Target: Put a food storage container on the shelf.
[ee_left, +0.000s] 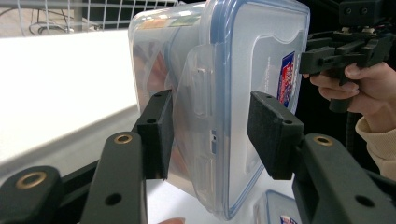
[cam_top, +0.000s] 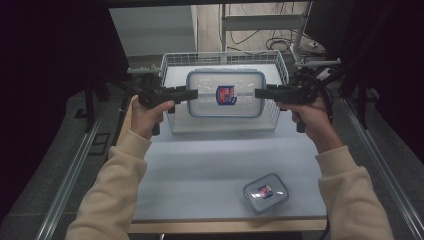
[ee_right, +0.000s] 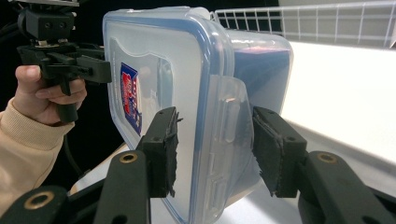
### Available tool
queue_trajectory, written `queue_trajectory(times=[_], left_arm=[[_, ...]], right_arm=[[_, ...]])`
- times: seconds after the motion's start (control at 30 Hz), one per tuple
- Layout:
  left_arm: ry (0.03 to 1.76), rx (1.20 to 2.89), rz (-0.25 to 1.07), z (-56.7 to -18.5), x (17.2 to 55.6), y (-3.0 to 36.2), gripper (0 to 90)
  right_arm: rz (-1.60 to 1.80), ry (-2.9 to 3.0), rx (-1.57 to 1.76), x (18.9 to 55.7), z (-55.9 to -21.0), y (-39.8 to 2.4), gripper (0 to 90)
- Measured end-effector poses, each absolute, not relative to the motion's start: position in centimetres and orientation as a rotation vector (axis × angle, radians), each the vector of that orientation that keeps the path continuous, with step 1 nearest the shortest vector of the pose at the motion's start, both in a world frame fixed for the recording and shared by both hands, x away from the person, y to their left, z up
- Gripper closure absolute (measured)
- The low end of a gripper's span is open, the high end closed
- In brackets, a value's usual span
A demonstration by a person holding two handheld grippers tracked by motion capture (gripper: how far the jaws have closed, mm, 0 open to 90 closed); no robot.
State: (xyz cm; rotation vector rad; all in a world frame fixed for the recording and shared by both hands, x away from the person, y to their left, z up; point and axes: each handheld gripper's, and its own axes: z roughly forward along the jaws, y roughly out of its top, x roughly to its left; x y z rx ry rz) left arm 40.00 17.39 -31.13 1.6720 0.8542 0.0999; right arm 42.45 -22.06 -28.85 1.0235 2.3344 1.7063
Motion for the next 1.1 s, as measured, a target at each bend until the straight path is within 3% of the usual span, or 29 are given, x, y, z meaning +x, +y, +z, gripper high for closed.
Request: queue_trajectory(times=[0.43,1.1], left_arm=[[0.855,1.671,0.094,-29.1,43.7,17.3,52.1],[0.914,1.689,0.047,-30.6,48.1,18.1,51.9]], right_arm=[[1.695,2.333,1.052,45.8,-26.5,-22.1,51.9],[1.688,2.359,1.148,50.9,-27.9,-21.3,51.2]])
